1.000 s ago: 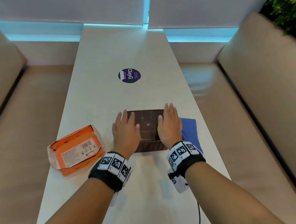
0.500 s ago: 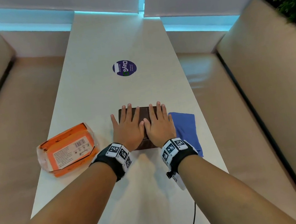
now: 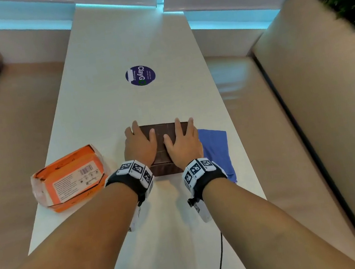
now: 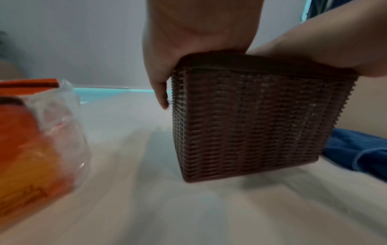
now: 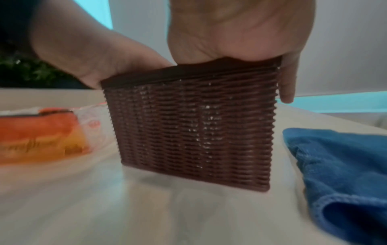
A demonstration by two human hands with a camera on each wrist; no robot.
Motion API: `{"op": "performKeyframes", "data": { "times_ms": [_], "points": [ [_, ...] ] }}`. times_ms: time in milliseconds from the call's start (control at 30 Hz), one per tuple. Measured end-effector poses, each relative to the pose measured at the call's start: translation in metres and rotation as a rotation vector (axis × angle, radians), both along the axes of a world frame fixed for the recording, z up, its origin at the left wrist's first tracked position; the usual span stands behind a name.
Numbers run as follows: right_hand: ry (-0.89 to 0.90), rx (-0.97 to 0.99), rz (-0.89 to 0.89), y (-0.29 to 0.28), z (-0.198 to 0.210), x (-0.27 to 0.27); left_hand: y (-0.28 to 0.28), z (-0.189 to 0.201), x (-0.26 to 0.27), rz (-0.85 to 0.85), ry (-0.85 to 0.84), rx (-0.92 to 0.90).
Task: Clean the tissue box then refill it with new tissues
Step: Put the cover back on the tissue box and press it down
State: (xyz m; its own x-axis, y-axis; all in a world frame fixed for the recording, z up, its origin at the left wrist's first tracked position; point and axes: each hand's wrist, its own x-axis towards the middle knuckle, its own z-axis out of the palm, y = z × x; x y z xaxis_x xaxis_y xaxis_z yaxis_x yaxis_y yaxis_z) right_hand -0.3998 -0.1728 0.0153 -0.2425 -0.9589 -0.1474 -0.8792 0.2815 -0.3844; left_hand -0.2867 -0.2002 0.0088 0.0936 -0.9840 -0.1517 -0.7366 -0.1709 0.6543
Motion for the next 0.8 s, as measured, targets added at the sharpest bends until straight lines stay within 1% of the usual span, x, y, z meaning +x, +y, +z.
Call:
{"op": "performKeyframes", "data": {
  "times_ms": [100,233,300,367,400,433,500,567,700,733,800],
  "points": [
    [-0.016,0.034,-0.016,-0.001,0.003,0.0,-0.002,0.005,-0.001,0.147,0.075,0.104],
    [-0.074,0.109,-0.025,-0.006,0.013,-0.002,-0.008,0.011,0.0,0.238,0.145,0.22],
    [-0.223,0.17,-0.109,-0.012,0.021,-0.007,-0.018,0.013,0.003,0.277,0.23,0.36],
    [-0.457,0.188,-0.288,-0.016,0.029,-0.012,-0.029,0.01,0.007,0.339,0.392,0.504],
    [-0.547,0.214,-0.384,-0.017,0.031,-0.016,-0.032,0.009,0.009,0.372,0.475,0.546],
    [-0.602,0.265,-0.455,-0.016,0.032,-0.018,-0.035,0.006,0.013,0.395,0.524,0.576],
    [-0.651,0.379,-0.501,-0.013,0.035,-0.021,-0.037,0.003,0.018,0.429,0.543,0.637],
    [-0.687,0.427,-0.504,-0.01,0.039,-0.021,-0.039,-0.002,0.025,0.454,0.576,0.679],
    [-0.737,0.465,-0.508,-0.006,0.046,-0.028,-0.046,-0.014,0.038,0.421,0.643,0.698],
    [-0.751,0.473,-0.508,-0.004,0.045,-0.03,-0.042,-0.01,0.041,0.408,0.674,0.7],
    [-0.805,0.464,-0.504,-0.004,0.042,-0.03,-0.03,0.002,0.045,0.362,0.74,0.764]
  ]
}}
